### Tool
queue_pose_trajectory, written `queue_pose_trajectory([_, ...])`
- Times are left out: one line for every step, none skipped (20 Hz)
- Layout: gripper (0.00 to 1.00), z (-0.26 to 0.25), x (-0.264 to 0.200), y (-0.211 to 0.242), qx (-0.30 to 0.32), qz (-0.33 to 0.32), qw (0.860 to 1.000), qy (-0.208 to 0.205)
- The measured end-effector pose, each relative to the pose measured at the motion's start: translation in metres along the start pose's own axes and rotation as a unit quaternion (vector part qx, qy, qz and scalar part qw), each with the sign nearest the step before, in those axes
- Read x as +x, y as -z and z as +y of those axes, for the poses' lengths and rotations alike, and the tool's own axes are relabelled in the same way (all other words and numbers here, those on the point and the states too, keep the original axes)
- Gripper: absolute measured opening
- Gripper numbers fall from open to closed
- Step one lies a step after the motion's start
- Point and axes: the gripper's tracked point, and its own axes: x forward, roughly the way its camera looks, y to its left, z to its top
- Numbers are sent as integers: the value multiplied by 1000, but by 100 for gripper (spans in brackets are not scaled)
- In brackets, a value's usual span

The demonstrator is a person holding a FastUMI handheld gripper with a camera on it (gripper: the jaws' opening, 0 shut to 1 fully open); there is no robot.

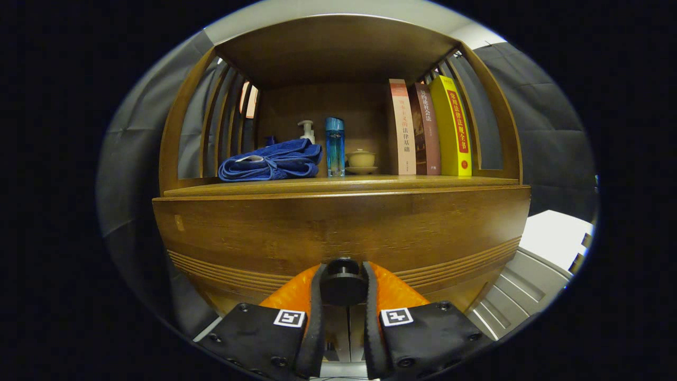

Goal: Pull open the drawer, take out the items inside it, and place them on the countertop above the cabinet.

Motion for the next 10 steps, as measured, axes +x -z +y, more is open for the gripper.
queue_pose_trajectory([39, 0, -6, -1, 2, -1, 1000, -1])
queue_pose_trajectory([39, 0, -13, -1, 4, 1, 1000, -2])
queue_pose_trajectory([39, 0, -20, -1, 7, 1, 1000, -5])
queue_pose_trajectory([39, 0, -28, -1, 9, 2, 1000, -6])
queue_pose_trajectory([39, -1, -35, -2, 8, 2, 1000, -6])
queue_pose_trajectory([38, -1, -43, -2, 6, 2, 1000, -6])
queue_pose_trajectory([38, -2, -50, -2, 8, 2, 1000, -4])
queue_pose_trajectory([38, -2, -57, -1, 13, 5, 1000, -3])
queue_pose_trajectory([38, -2, -64, -2, 18, 6, 1000, -2])
queue_pose_trajectory([38, -2, -71, -2, 21, 8, 1000, 0])
